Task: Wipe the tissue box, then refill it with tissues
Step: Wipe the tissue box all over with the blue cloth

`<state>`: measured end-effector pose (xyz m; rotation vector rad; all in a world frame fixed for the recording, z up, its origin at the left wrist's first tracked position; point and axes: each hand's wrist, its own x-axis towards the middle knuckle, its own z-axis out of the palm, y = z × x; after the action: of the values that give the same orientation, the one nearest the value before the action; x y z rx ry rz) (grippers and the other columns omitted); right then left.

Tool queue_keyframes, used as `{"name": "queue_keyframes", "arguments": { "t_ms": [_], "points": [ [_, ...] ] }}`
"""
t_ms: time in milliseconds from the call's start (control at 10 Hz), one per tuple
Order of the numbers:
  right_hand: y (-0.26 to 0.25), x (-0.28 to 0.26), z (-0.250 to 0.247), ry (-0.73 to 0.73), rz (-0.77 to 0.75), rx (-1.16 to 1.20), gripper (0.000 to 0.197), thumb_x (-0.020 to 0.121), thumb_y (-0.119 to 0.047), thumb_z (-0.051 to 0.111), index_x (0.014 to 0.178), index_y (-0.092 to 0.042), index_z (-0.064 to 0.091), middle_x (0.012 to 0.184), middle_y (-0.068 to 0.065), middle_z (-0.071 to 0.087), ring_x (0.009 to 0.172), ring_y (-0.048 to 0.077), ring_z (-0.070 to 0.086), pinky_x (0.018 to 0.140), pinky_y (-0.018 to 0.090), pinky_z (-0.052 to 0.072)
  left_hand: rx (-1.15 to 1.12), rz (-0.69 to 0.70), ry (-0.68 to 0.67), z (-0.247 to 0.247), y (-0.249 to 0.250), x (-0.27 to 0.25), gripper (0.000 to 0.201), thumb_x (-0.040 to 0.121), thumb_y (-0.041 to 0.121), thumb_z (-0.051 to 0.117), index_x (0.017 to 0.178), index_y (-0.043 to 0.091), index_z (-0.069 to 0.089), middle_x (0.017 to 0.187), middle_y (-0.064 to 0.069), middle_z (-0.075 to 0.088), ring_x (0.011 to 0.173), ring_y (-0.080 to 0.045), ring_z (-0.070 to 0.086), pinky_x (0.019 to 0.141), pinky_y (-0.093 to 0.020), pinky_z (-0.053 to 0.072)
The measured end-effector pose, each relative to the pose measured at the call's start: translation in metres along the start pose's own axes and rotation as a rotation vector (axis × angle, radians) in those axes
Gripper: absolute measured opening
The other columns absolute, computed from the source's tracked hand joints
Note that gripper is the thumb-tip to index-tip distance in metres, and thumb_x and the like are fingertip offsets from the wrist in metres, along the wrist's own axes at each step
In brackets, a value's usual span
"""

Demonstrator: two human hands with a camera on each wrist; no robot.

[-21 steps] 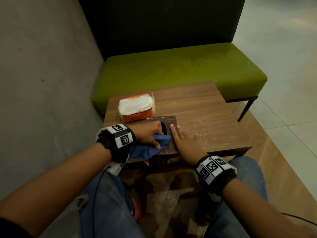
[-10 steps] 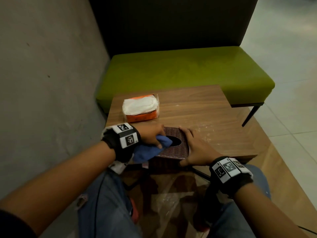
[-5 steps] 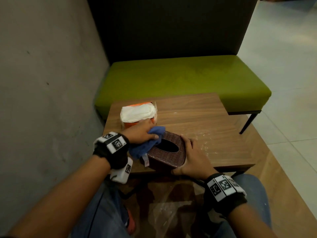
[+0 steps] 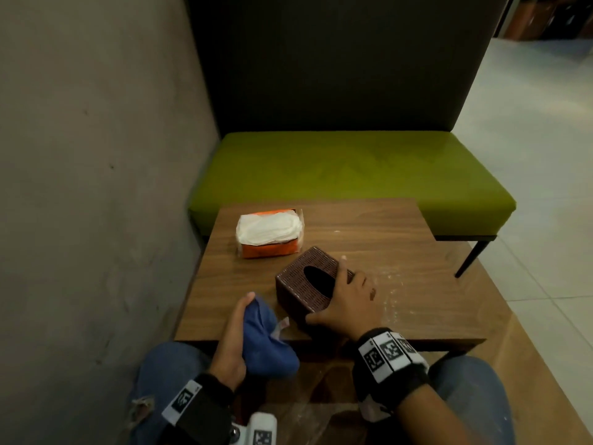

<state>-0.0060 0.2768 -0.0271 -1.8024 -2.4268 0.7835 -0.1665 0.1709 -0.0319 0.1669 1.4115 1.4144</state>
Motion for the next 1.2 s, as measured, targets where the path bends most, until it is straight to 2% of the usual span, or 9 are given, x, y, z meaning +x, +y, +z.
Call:
{"name": "queue_keyframes", "arguments": {
  "t_ms": [100, 300, 500, 600, 800, 900, 1000, 1100, 1200],
  "points": [
    [0.005, -0.010, 0.008, 0.185, 0.014, 0.241, 0.135, 0.055, -0.054, 0.080, 0.152, -0.023, -0.009, 0.137, 0.019, 0.024, 0.129, 0.036, 0.021, 0.108, 0.049, 0.025, 0.433, 0.319, 0.345, 0.027, -0.033, 0.002, 0.032, 0.087, 0.050, 0.056, 0.086, 0.018, 0.055, 0.076, 0.000, 0.063, 0.066, -0.014, 0.058, 0.061, -0.027, 0.047],
    [0.004, -0.035, 0.037, 0.559, -0.161, 0.548, 0.136, 0.042, -0.061, 0.069, 0.151, -0.029, -0.005, 0.123, 0.001, 0.024, 0.118, 0.025, 0.028, 0.107, 0.059, 0.026, 0.462, 0.400, -0.107, 0.035, -0.010, 0.013, 0.073, 0.056, 0.049, 0.083, 0.113, 0.019, 0.048, 0.107, 0.012, 0.059, 0.110, -0.009, 0.056, 0.086, -0.015, 0.042],
    [0.010, -0.038, 0.028, 0.322, -0.259, 0.556, 0.136, 0.047, -0.070, 0.070, 0.141, -0.047, -0.026, 0.137, 0.002, 0.018, 0.132, 0.021, 0.021, 0.111, 0.046, 0.026, 0.655, 0.607, -0.023, 0.034, -0.007, 0.016, 0.086, 0.061, 0.021, 0.086, 0.132, 0.010, 0.039, 0.126, 0.009, 0.047, 0.126, -0.010, 0.044, 0.083, 0.010, 0.026],
    [0.019, -0.044, 0.007, 0.318, -0.306, 0.481, 0.132, 0.050, -0.075, 0.066, 0.139, -0.047, -0.028, 0.148, -0.004, 0.010, 0.140, 0.021, 0.016, 0.114, 0.040, 0.022, 1.069, 0.730, -0.035, 0.024, 0.015, 0.011, 0.122, 0.052, 0.057, 0.079, 0.145, 0.020, 0.008, 0.146, 0.006, 0.023, 0.135, -0.011, 0.026, 0.103, -0.009, 0.017],
    [0.025, -0.042, -0.047, 0.148, -0.568, 0.015, 0.133, 0.057, -0.064, 0.070, 0.149, -0.031, -0.021, 0.158, -0.012, -0.025, 0.147, 0.008, -0.016, 0.117, 0.047, 0.002, 1.610, 0.982, -0.333, 0.014, 0.047, -0.006, 0.109, 0.060, 0.049, 0.077, 0.145, 0.033, 0.010, 0.144, 0.014, 0.017, 0.103, -0.018, 0.057, 0.071, -0.034, 0.054],
    [0.028, -0.039, -0.044, 0.049, -0.601, 0.128, 0.123, 0.056, -0.041, 0.084, 0.148, -0.029, 0.004, 0.151, -0.003, 0.022, 0.138, 0.009, 0.025, 0.115, 0.037, 0.031, 1.598, 1.064, -0.411, 0.019, 0.047, -0.007, 0.105, 0.061, 0.048, 0.074, 0.145, 0.034, 0.011, 0.143, 0.015, 0.017, 0.105, -0.017, 0.055, 0.071, -0.038, 0.055],
    [0.034, -0.042, -0.030, 0.137, -0.540, 0.303, 0.109, 0.051, -0.040, 0.084, 0.134, -0.037, 0.013, 0.128, -0.010, 0.037, 0.115, 0.001, 0.040, 0.091, 0.010, 0.041, 1.364, 1.013, -0.480, 0.020, 0.051, -0.005, 0.107, 0.063, 0.035, 0.081, 0.145, 0.036, 0.012, 0.143, 0.012, 0.020, 0.125, -0.008, 0.039, 0.097, -0.026, 0.045],
    [0.042, -0.044, -0.020, 0.260, -0.438, 0.436, 0.108, 0.048, -0.036, 0.085, 0.134, -0.030, 0.021, 0.124, -0.008, 0.039, 0.114, 0.004, 0.041, 0.085, 0.005, 0.036, 0.828, 0.781, -0.321, 0.018, 0.057, -0.007, 0.100, 0.063, 0.013, 0.086, 0.143, 0.019, 0.026, 0.136, 0.009, 0.035, 0.127, -0.003, 0.034, 0.092, 0.003, 0.030],
    [0.047, -0.046, -0.017, 0.282, -0.408, 0.460, 0.109, 0.048, -0.031, 0.088, 0.134, -0.027, 0.021, 0.121, -0.008, 0.037, 0.114, 0.006, 0.041, 0.085, 0.010, 0.036, 0.225, 0.520, -0.092, 0.023, 0.059, -0.005, 0.055, 0.081, 0.011, 0.070, 0.130, 0.006, 0.044, 0.118, -0.007, 0.058, 0.112, -0.029, 0.057, 0.078, -0.024, 0.052]
  ]
}}
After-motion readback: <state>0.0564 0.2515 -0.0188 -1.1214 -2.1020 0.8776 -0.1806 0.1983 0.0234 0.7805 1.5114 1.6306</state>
